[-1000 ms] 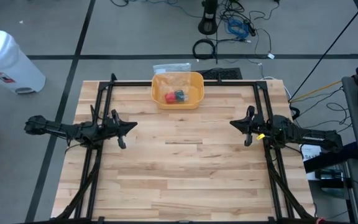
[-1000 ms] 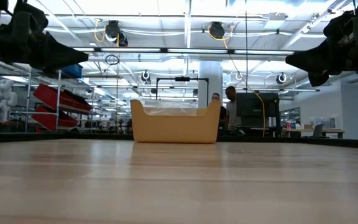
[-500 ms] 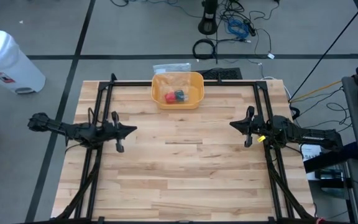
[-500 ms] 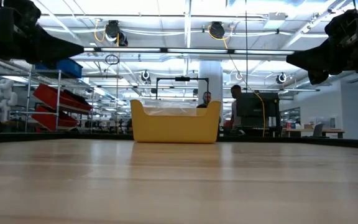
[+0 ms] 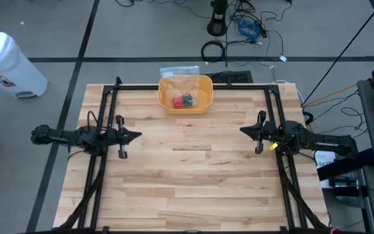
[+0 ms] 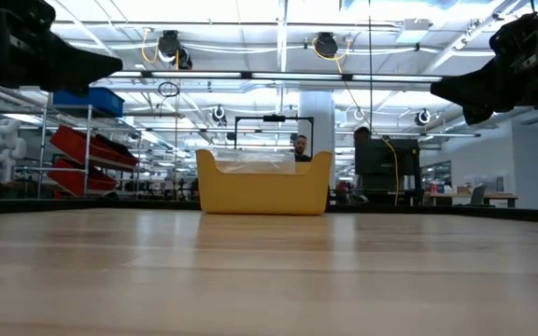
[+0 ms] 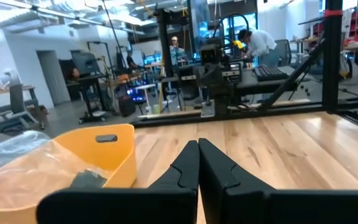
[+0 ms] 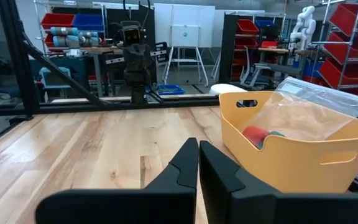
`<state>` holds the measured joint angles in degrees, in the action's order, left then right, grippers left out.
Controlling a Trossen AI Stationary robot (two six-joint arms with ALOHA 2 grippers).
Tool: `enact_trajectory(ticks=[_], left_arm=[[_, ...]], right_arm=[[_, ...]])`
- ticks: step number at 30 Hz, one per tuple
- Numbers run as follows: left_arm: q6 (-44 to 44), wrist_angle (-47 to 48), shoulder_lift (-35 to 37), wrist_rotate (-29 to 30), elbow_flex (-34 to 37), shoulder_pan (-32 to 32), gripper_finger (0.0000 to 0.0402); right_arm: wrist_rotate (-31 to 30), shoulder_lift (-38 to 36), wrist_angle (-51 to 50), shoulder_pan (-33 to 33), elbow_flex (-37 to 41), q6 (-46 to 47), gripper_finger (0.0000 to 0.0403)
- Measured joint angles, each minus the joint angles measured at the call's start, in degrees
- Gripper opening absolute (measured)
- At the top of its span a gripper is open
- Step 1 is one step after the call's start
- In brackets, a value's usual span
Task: Roll bandage
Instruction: Return to home position
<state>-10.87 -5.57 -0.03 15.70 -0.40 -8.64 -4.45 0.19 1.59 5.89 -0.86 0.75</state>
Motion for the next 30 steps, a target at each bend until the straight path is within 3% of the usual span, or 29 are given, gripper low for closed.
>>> enact_trajectory(ticks=[8, 14, 24, 30], left_arm=[[0.3, 1.9, 0.0, -10.4, 0.0, 11.0, 0.0002], [5.4, 4.7, -0.1, -16.9, 0.0, 16.2, 0.0002], [7.6, 4.8, -0.4, -16.8, 0.0, 16.5, 0.0002], [7.6, 4.9, -1.4, -16.5, 0.0, 16.5, 0.0002]], right_arm=[[0.5, 0.1, 0.0, 0.0, 0.0, 0.0, 0.0], [1.5, 0.1, -0.2, 0.0, 0.0, 0.2, 0.0], [-1.2, 0.2, 0.2, 0.1, 0.0, 1.6, 0.0], [0.3, 1.3, -0.1, -0.2, 0.0, 3.4, 0.0]])
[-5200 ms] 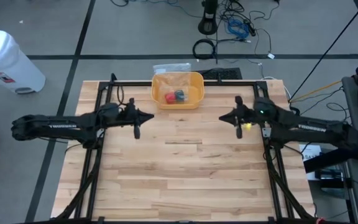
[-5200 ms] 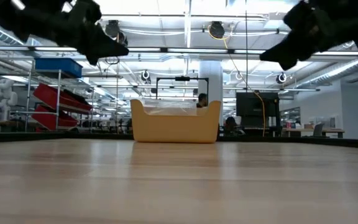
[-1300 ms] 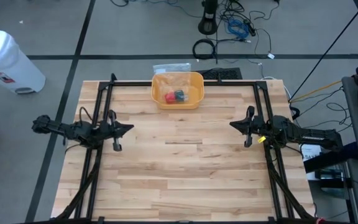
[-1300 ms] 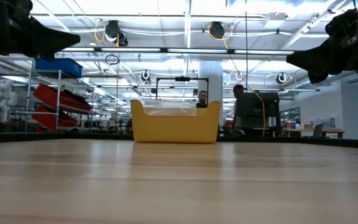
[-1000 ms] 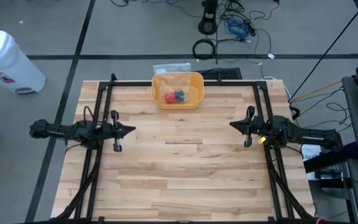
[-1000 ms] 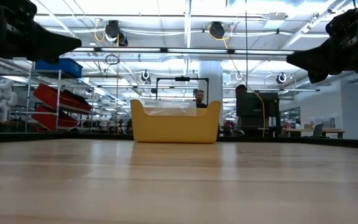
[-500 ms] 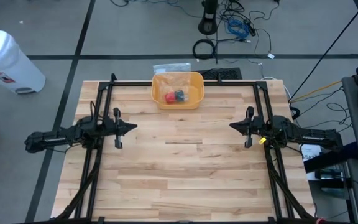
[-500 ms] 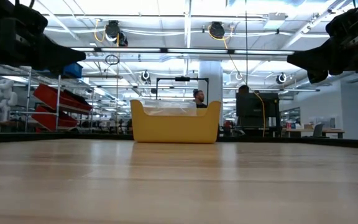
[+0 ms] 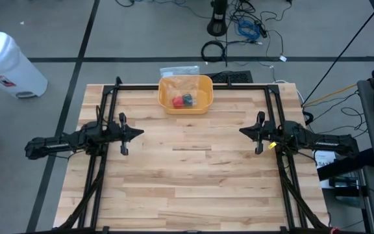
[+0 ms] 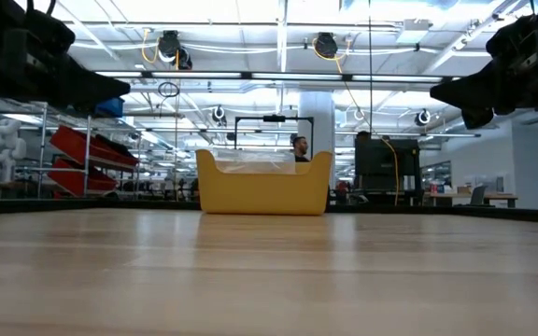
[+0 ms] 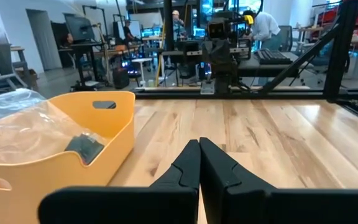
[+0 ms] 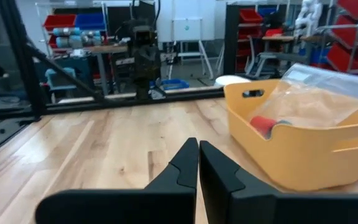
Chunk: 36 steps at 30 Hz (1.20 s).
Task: Roll bandage
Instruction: Return to home position
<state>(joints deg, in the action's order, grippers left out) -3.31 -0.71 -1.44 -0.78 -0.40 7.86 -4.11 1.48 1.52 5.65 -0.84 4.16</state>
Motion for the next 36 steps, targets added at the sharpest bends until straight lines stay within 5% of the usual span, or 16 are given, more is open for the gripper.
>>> enact_trajectory(ticks=[36], left_arm=[[0.0, -0.1, -1.4, 1.0, 0.0, 0.0, 0.0002]], right_arm=[[2.2, -1.3, -0.4, -5.7, 0.0, -0.3, 0.0]])
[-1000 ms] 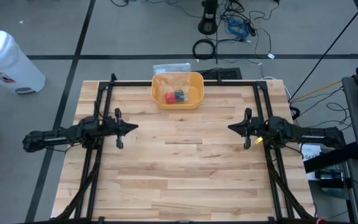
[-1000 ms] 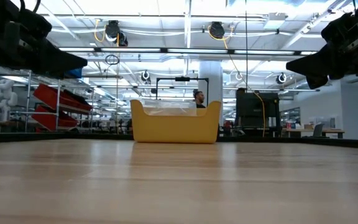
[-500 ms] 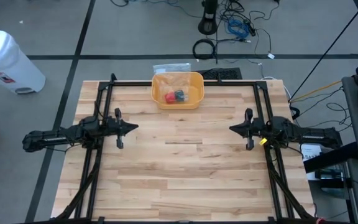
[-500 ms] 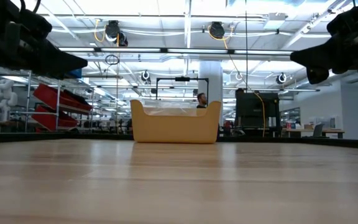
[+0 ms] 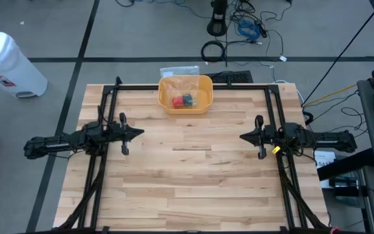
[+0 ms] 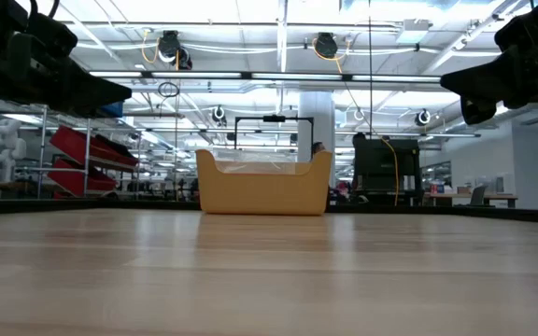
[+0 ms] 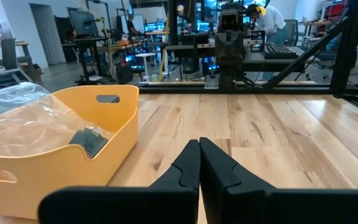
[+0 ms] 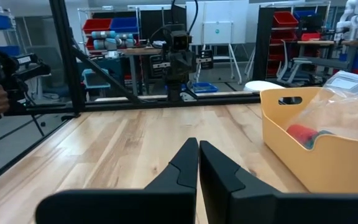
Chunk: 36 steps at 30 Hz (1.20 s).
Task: Roll bandage
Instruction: Return to home position
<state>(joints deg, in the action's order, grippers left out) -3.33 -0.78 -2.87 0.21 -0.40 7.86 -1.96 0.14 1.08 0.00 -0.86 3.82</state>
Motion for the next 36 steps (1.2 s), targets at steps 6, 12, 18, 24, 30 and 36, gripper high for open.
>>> enact_trajectory(ticks=[6, 12, 18, 24, 30, 36], left_arm=[[0.0, -0.1, 0.0, 0.1, 0.0, 0.0, 0.0002], [-0.2, 0.0, 0.0, 0.1, 0.0, 0.0, 0.0002], [-0.1, -0.1, 0.0, 0.1, 0.0, 0.0, 0.0002], [0.0, 0.0, 0.0, -1.4, 0.0, -0.1, 0.0002], [0.0, -0.7, 0.0, -7.5, 0.0, -1.2, 0.0002], [0.0, -1.0, 0.0, -6.0, 0.0, -4.1, 0.0001]], right_arm=[[-0.5, 0.0, 0.1, -0.2, 0.0, -1.7, 0.0], [-0.5, 0.0, 0.1, -0.2, 0.0, -2.4, 0.0], [0.8, 0.0, -0.1, -0.2, 0.0, -4.2, 0.0], [0.6, 0.0, -0.1, -0.2, 0.0, -4.8, 0.0], [0.5, 0.0, 0.0, -0.2, 0.0, -3.4, 0.0], [0.5, 0.0, 0.0, -0.2, 0.0, -3.2, 0.0]])
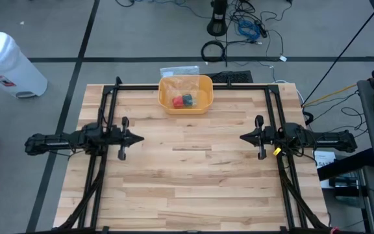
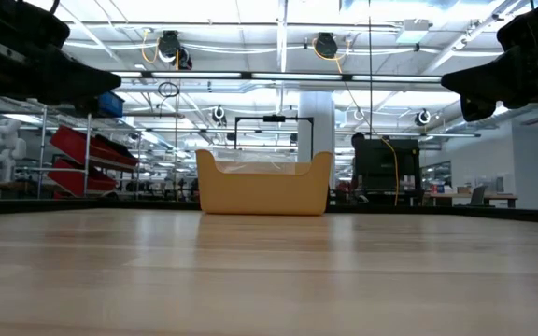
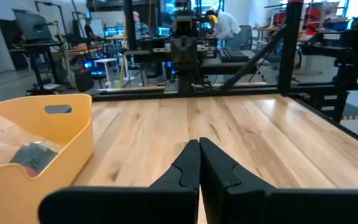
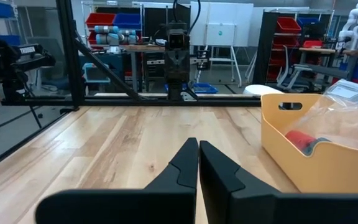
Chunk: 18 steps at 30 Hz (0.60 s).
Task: Roll bandage
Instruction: Return to home position
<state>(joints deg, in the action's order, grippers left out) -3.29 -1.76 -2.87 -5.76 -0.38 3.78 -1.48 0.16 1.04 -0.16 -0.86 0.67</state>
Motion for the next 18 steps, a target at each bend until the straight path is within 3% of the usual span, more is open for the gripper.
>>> enact_trajectory(ticks=[10, 18], left_arm=[[-3.2, -0.1, 0.0, 5.2, 0.0, -3.4, 0.0], [-1.5, 0.8, 0.0, 4.7, 0.0, -3.4, 0.0]], right_arm=[[0.0, 0.0, 0.0, 0.0, 0.0, -1.8, 0.0], [0.0, 0.0, 0.0, 0.1, 0.0, -2.3, 0.0]])
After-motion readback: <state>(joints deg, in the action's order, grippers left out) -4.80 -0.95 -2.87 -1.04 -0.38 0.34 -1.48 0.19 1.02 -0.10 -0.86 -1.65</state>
